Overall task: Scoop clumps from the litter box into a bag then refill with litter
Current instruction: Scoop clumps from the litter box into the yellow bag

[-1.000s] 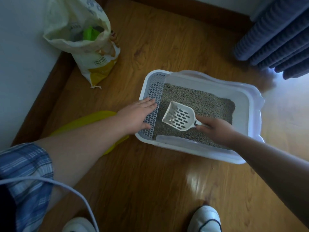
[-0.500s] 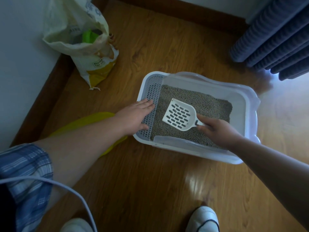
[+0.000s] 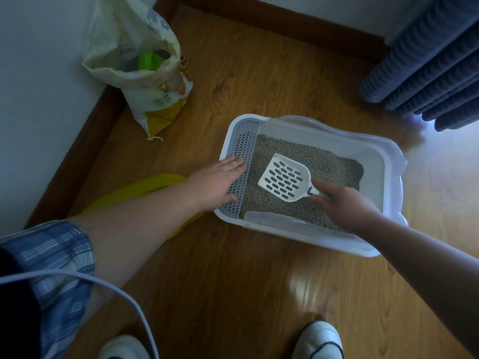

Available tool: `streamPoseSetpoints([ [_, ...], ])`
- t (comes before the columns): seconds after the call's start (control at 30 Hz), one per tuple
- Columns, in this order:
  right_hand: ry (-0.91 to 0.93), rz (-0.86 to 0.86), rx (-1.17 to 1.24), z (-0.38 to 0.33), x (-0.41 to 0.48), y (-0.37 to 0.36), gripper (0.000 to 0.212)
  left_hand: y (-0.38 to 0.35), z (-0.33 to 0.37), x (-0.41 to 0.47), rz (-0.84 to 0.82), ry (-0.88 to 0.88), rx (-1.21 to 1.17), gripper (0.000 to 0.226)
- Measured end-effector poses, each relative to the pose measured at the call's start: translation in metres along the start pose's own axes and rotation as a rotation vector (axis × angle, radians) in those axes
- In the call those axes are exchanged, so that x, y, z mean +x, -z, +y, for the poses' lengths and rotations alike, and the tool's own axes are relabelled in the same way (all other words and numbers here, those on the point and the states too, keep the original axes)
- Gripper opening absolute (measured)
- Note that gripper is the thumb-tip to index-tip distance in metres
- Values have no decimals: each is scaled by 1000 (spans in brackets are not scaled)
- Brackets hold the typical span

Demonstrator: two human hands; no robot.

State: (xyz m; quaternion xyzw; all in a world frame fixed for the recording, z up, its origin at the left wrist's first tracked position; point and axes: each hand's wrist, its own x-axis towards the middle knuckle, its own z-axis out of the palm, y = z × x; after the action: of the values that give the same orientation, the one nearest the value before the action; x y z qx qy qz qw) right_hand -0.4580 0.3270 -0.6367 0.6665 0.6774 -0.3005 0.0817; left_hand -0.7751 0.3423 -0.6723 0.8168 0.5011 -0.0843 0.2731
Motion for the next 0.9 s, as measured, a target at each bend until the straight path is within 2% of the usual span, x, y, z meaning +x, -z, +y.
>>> streamPoseSetpoints([
  [0.17, 44, 17, -62, -27, -5, 9, 49, 8, -15, -21, 27, 27, -68, 76],
  [0.47, 317, -11, -152, -142, -2, -7, 58, 32, -88, -94, 169, 216, -90, 68],
  [0.6, 462, -2, -285, -191, 4, -24, 56, 27, -119, -137, 213, 320, -104, 68],
  [0.73, 662, 95, -411, -225, 11, -52, 53, 24, -147, -178, 237, 455, -136, 67],
  [0.9, 739, 161, -681, -252, 15, -78, 63, 15, -169, -208, 236, 527, -164, 68],
])
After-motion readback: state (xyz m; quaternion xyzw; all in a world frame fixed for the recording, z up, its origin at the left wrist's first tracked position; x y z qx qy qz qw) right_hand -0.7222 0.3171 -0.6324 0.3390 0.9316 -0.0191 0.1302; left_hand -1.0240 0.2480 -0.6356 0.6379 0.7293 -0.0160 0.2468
